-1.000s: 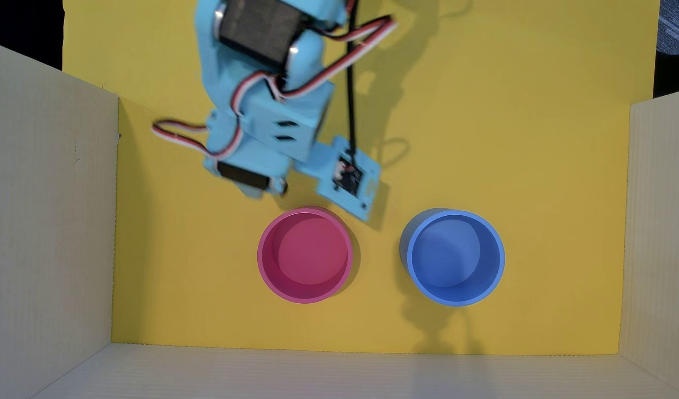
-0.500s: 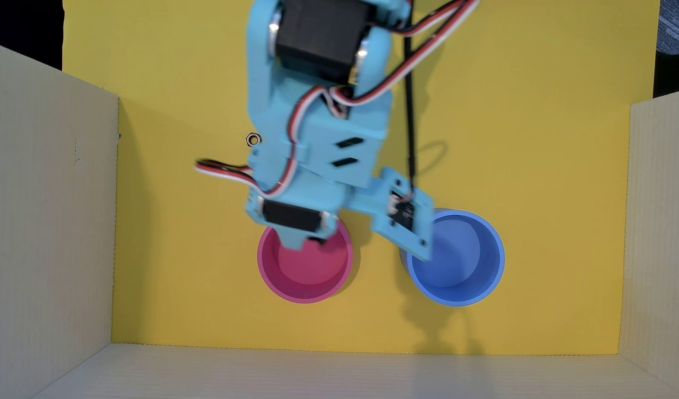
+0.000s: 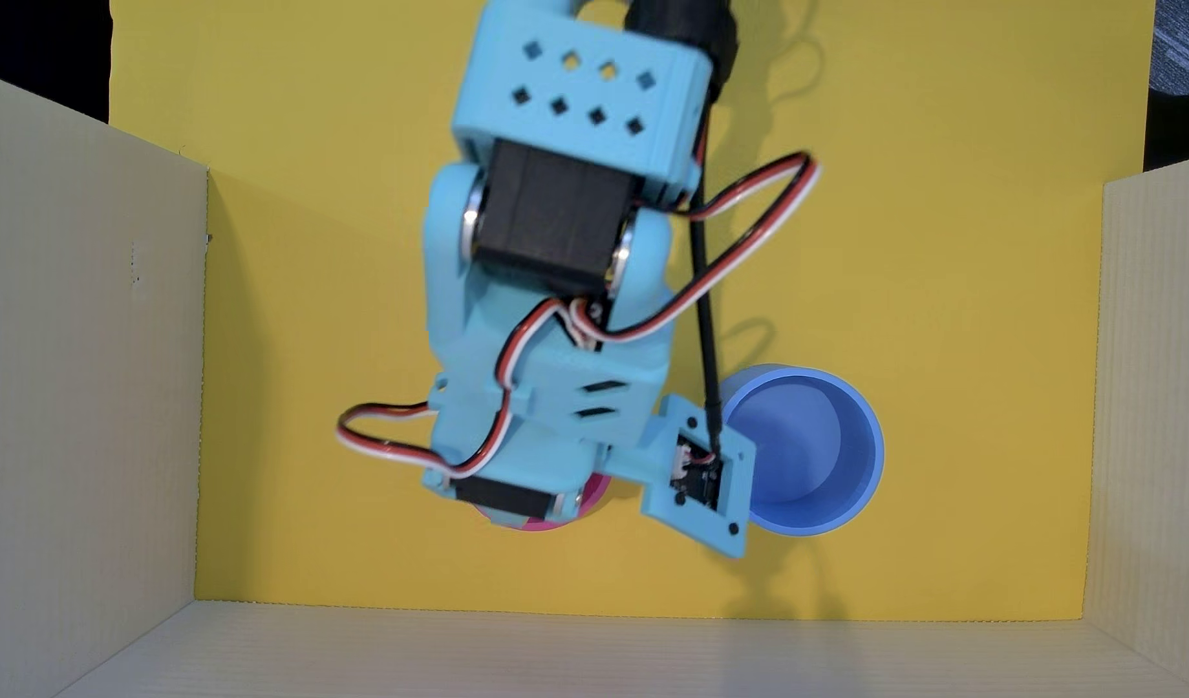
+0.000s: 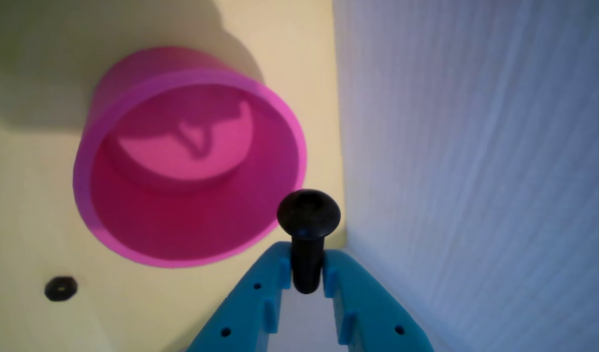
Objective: Pick up the bolt and place it in the pink box
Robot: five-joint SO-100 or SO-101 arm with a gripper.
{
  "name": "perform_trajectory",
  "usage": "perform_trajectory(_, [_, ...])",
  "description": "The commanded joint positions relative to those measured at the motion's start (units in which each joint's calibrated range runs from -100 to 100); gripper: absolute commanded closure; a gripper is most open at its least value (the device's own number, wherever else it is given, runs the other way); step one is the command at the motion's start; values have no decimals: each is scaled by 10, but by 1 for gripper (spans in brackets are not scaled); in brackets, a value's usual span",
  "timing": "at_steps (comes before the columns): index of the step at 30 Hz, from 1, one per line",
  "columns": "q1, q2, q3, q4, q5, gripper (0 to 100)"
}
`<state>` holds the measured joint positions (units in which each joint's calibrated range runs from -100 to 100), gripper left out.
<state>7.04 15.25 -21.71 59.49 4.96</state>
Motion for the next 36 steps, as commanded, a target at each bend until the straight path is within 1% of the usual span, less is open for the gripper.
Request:
perform_trajectory(1, [-1,-4,-38,10,-1,98])
perform_trajectory(10, [0,-4,-29,34,-1,98])
perform_trajectory(12, [1,-4,-29,39,-1,96])
perform_trajectory(15, [3,-4,-29,40,-1,89])
perform_trajectory(18, [4,-3,-28,42,-1,87])
perform_trajectory(21, [1,0,-28,43,-1,88])
perform_trajectory(22, [0,1,-28,43,0,91])
perform_trajectory(23, [0,1,-28,44,0,98])
perform_trajectory(24, [-1,0,-28,52,-1,100])
perform_trajectory(25, [-1,-3,-28,59,-1,98])
perform_trajectory(31, [3,-25,-20,112,-1,98])
perform_trajectory(33, [5,-69,13,111,-1,98])
perform_trajectory(36, [-1,-177,114,103,-1,98])
